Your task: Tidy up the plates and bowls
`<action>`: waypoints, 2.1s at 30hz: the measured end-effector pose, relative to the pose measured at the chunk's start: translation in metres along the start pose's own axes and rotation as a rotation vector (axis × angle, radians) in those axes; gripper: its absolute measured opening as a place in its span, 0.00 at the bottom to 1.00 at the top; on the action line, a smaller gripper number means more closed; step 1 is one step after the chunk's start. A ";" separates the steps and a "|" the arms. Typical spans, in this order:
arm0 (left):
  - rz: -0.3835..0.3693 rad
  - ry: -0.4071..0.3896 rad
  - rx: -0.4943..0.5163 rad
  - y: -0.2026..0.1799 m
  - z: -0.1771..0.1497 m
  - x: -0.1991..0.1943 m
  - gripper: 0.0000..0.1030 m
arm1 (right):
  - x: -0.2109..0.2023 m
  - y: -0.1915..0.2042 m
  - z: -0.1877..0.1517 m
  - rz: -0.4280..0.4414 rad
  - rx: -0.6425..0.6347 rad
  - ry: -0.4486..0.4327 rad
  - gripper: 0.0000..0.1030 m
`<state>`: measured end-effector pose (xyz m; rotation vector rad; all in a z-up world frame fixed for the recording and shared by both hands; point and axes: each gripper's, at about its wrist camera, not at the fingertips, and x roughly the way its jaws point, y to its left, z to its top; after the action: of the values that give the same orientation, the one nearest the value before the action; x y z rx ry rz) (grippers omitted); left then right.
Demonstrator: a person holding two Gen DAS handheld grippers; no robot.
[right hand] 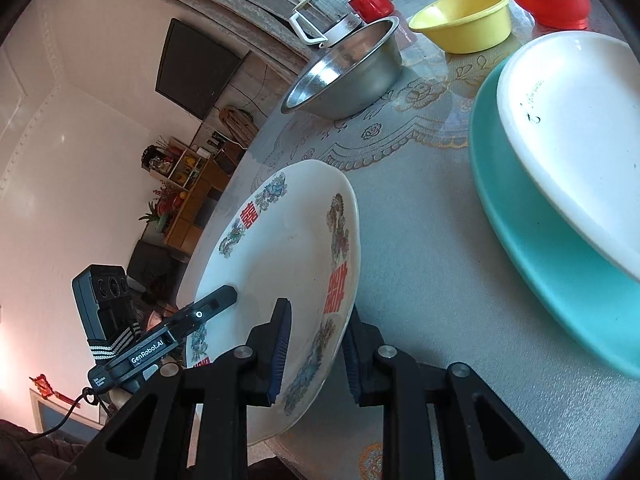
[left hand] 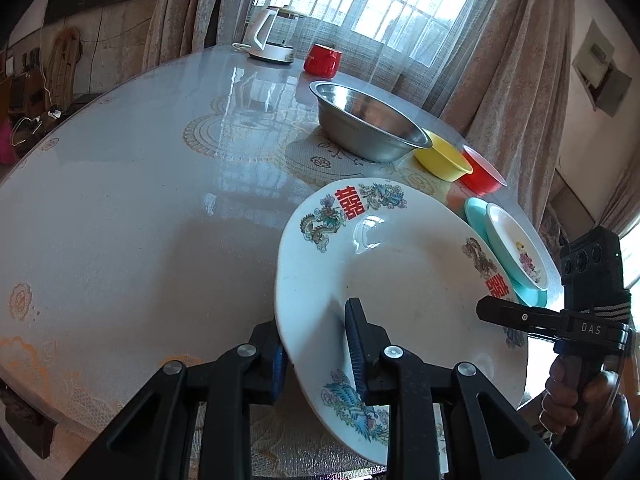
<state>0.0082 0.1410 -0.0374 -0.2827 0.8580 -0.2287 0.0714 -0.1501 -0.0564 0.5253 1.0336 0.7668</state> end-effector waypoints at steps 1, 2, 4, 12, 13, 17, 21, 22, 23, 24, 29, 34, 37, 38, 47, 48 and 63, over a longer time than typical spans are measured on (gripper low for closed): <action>0.000 -0.003 0.003 -0.001 0.000 0.000 0.26 | 0.000 0.002 -0.001 -0.004 -0.010 0.000 0.24; 0.002 -0.004 0.004 -0.001 0.000 0.001 0.26 | 0.001 0.004 -0.001 -0.012 -0.021 -0.001 0.23; 0.014 -0.009 0.007 -0.002 0.001 0.001 0.26 | 0.001 0.006 -0.002 -0.029 -0.034 -0.002 0.21; 0.054 -0.013 0.008 -0.004 -0.001 0.000 0.26 | 0.002 0.016 -0.003 -0.117 -0.101 -0.008 0.14; 0.057 -0.016 0.007 -0.004 -0.001 0.000 0.26 | 0.003 0.017 -0.003 -0.124 -0.108 -0.007 0.14; 0.059 -0.018 0.003 -0.005 -0.003 -0.003 0.26 | 0.003 0.015 -0.002 -0.123 -0.104 0.000 0.14; 0.069 -0.024 0.026 -0.009 -0.004 -0.005 0.26 | 0.002 0.014 -0.002 -0.122 -0.107 0.001 0.15; 0.072 -0.028 0.037 -0.011 -0.004 -0.006 0.26 | 0.002 0.014 -0.002 -0.122 -0.105 0.000 0.15; 0.074 -0.032 0.050 -0.013 -0.003 -0.006 0.26 | 0.001 0.015 -0.001 -0.123 -0.106 -0.001 0.16; 0.078 -0.034 0.062 -0.015 -0.003 -0.007 0.26 | 0.001 0.016 -0.001 -0.127 -0.112 -0.004 0.17; 0.067 -0.040 0.074 -0.020 -0.004 -0.007 0.26 | -0.002 0.017 0.000 -0.148 -0.131 -0.019 0.18; 0.056 -0.054 0.097 -0.025 -0.004 -0.010 0.26 | -0.007 0.019 0.000 -0.164 -0.144 -0.033 0.18; 0.040 -0.060 0.099 -0.028 -0.002 -0.011 0.26 | -0.013 0.018 0.001 -0.170 -0.141 -0.045 0.18; 0.039 -0.061 0.105 -0.031 -0.002 -0.010 0.26 | -0.015 0.018 0.001 -0.174 -0.144 -0.050 0.18; 0.010 -0.083 0.169 -0.056 0.012 -0.006 0.26 | -0.041 0.016 0.003 -0.200 -0.139 -0.111 0.18; 0.004 -0.085 0.179 -0.060 0.014 -0.005 0.27 | -0.045 0.015 0.004 -0.205 -0.139 -0.121 0.18; -0.103 -0.087 0.282 -0.141 0.051 0.032 0.27 | -0.116 -0.016 0.019 -0.334 -0.095 -0.273 0.19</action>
<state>0.0553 0.0065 0.0188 -0.0724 0.7150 -0.4258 0.0592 -0.2502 0.0053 0.3515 0.7995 0.4312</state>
